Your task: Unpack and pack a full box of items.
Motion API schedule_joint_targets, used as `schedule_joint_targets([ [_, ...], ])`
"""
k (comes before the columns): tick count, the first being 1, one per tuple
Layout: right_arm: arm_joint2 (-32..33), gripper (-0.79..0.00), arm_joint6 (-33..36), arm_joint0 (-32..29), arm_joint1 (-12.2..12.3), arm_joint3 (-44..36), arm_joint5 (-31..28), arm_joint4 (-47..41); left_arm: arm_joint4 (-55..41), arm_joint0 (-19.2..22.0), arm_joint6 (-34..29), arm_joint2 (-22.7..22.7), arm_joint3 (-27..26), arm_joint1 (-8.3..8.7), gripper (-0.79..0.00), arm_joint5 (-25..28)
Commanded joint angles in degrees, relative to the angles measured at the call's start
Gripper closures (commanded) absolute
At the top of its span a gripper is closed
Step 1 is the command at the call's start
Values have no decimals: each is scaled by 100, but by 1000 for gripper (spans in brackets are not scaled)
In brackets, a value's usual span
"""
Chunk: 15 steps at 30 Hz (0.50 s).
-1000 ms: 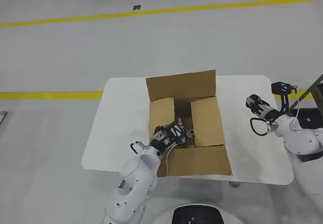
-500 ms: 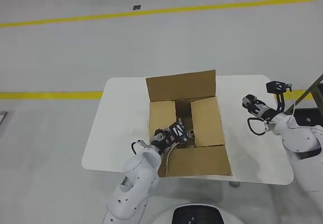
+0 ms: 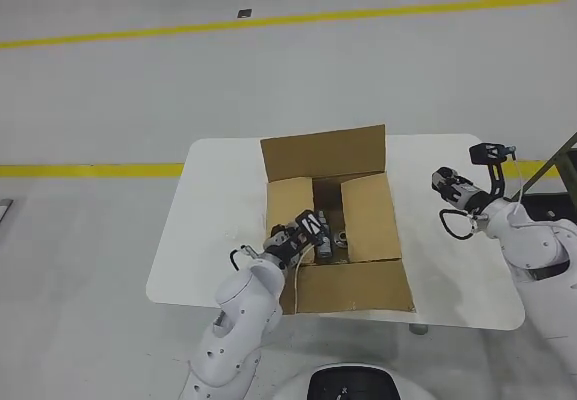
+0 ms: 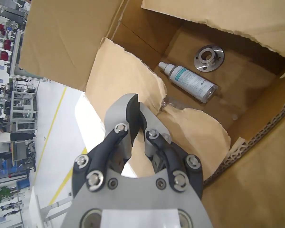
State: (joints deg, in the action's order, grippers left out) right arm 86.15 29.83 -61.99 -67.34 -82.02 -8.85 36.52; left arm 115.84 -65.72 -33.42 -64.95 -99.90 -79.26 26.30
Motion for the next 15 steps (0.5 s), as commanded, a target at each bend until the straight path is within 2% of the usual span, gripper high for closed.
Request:
schedule_joint_targets([
  [1, -9, 0, -25, 29, -1, 31, 26, -182, -85, -8, 38, -72, -110, 3, -785, -58],
  [8, -40, 0, -177, 357, -17, 362, 76, -432, -329, -114, 56, -441, -583, 34, -785, -228],
  [15, -468, 0, -165, 1327, -106, 1475, -146, -673, -595, -259, -142, -771, -1056, 51, -785, -462],
])
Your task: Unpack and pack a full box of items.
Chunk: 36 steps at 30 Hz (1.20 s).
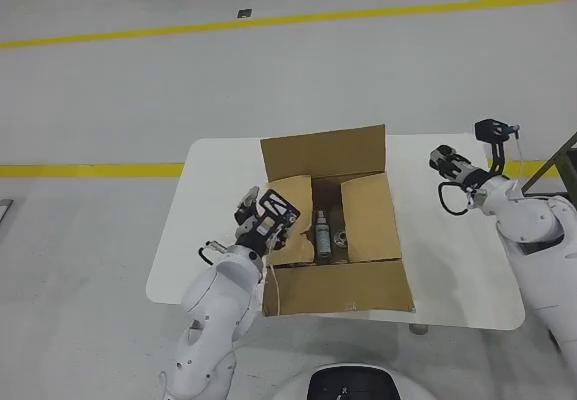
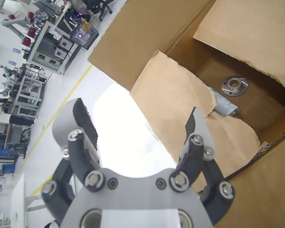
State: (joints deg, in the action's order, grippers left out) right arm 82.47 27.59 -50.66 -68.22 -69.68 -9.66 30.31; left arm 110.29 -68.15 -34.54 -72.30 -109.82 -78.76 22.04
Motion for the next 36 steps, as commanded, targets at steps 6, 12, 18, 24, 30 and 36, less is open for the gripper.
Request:
schedule_joint_targets([
  [6, -689, 0, 208, 1233, -178, 1579, -449, -250, -149, -61, -149, -159, -357, 3, -785, -216],
  [12, -1190, 0, 209, 2026, -382, 2771, -856, -440, -108, -124, -271, -291, -485, 17, -785, -334],
  [18, -1532, 0, 308, 2516, -556, 3644, -1537, -617, -42, -191, -313, -377, -516, 33, -785, -379],
  [24, -1711, 0, 214, 2720, -652, 4045, -2188, -652, 6, -170, -297, -360, -457, 39, -785, -389],
  [30, -1801, 0, 349, 2748, -632, 4102, -2834, -484, 22, -91, -253, -297, -380, 36, -785, -400],
  [36, -1829, 0, 213, 2586, -547, 3896, -3151, -143, 3, -47, -226, -286, -324, 36, -785, -419],
])
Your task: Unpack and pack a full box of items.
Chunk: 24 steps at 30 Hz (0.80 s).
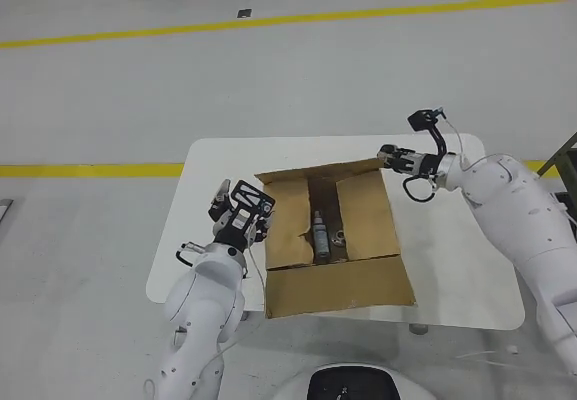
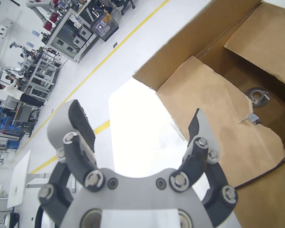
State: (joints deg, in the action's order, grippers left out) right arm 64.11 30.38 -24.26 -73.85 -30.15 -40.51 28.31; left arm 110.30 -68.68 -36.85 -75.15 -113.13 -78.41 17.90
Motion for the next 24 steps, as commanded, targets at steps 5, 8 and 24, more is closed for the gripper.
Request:
schedule_joint_targets([
  [5, 35, 0, -255, -312, 153, -572, -253, 603, -5, 11, -23, -58, 11, 4, -785, -86],
  [8, 60, 0, -362, -545, 235, -1008, -281, 938, -34, -6, -68, -158, -28, 10, -785, -127],
  [24, -52, 0, -1073, -2095, 438, -3617, 1364, 2945, -55, -100, 104, -421, -214, 47, -785, -74],
])
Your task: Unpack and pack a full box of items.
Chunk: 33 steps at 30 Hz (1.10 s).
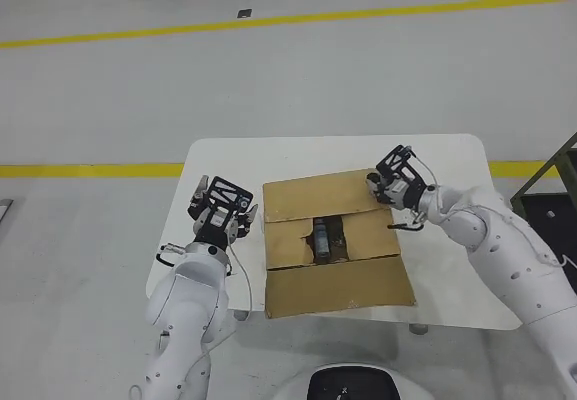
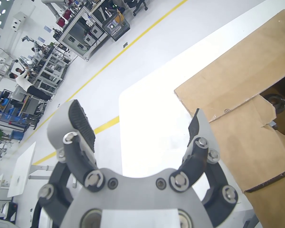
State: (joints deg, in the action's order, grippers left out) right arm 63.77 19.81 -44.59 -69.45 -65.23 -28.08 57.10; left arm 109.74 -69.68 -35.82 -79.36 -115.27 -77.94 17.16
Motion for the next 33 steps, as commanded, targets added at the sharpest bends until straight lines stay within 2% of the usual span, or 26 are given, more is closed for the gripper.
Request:
schedule_joint_targets([
  [1, -29, 0, -45, -118, -2, -217, 237, 150, 0, 0, 1, 0, 0, 0, -785, 0],
  [4, -25, 0, -129, -266, -2, -471, 473, 234, -66, -53, 200, -73, -66, 19, -785, 118],
  [8, 40, 0, -257, -431, 6, -763, 722, 311, -89, -231, 364, -319, -238, 79, -785, 590],
  [10, 76, 0, -289, -517, 13, -886, 837, 362, -116, -385, 415, -491, -354, 124, -785, 1002],
  [17, 184, 0, -233, -713, 25, -1141, 955, 294, 43, -1229, 724, -1209, -669, 310, -785, 2473],
  [23, 253, 0, -150, -775, 31, -1248, 992, 262, -163, -1850, 1012, -1626, -771, 409, -785, 3219],
  [26, 226, 0, -159, -781, 24, -1240, 999, 304, -445, -2052, 978, -1690, -708, 418, -785, 3236],
  [29, 190, 0, -193, -758, 12, -1197, 1011, 364, -272, -2137, 952, -1572, -658, 455, -785, 3465],
  [33, 172, 0, -196, -748, 1, -1190, 1012, 384, -571, -2195, 1069, -1404, -432, 451, -785, 3269],
])
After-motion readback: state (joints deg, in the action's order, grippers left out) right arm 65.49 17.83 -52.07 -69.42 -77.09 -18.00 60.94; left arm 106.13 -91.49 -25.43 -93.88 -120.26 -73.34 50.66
